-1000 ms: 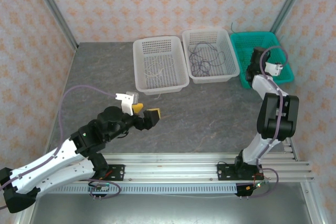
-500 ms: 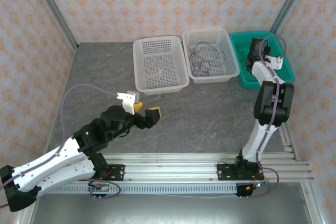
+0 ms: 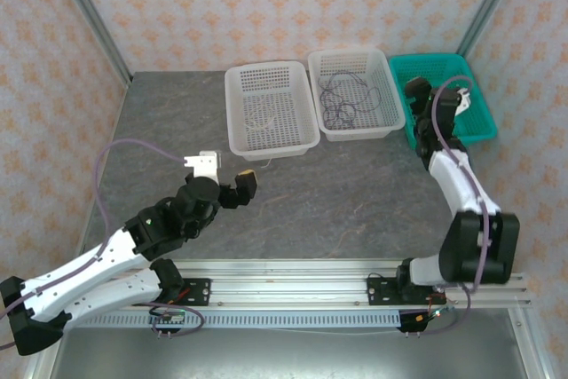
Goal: Untangle the cables
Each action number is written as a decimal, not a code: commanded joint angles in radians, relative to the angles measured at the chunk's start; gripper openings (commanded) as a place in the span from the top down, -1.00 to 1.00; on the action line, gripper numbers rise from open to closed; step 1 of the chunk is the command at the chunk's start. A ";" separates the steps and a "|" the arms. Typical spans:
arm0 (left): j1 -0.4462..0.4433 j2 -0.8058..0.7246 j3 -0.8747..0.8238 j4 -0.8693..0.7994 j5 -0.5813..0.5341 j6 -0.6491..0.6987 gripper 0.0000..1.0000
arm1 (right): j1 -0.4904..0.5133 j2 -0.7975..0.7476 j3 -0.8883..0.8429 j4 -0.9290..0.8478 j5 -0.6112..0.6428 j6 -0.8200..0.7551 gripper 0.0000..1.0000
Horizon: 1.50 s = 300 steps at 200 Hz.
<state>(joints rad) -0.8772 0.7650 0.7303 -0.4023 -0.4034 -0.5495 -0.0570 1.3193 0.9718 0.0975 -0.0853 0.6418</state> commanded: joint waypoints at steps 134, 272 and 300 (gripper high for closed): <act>0.190 -0.073 -0.261 0.309 -0.410 0.382 -1.00 | 0.156 0.013 -0.554 0.471 0.248 -0.740 -0.98; 0.679 0.292 -0.347 0.699 -0.095 0.495 -1.00 | 0.048 0.202 -0.585 0.738 0.091 -0.651 -0.98; 0.799 0.483 -0.333 0.899 0.091 0.526 -1.00 | 0.049 0.201 -0.584 0.738 0.090 -0.652 -0.98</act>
<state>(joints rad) -0.1429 1.1297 0.3866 0.2920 -0.4904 -0.0772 -0.0135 1.5295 0.3805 0.8021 0.0071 -0.0200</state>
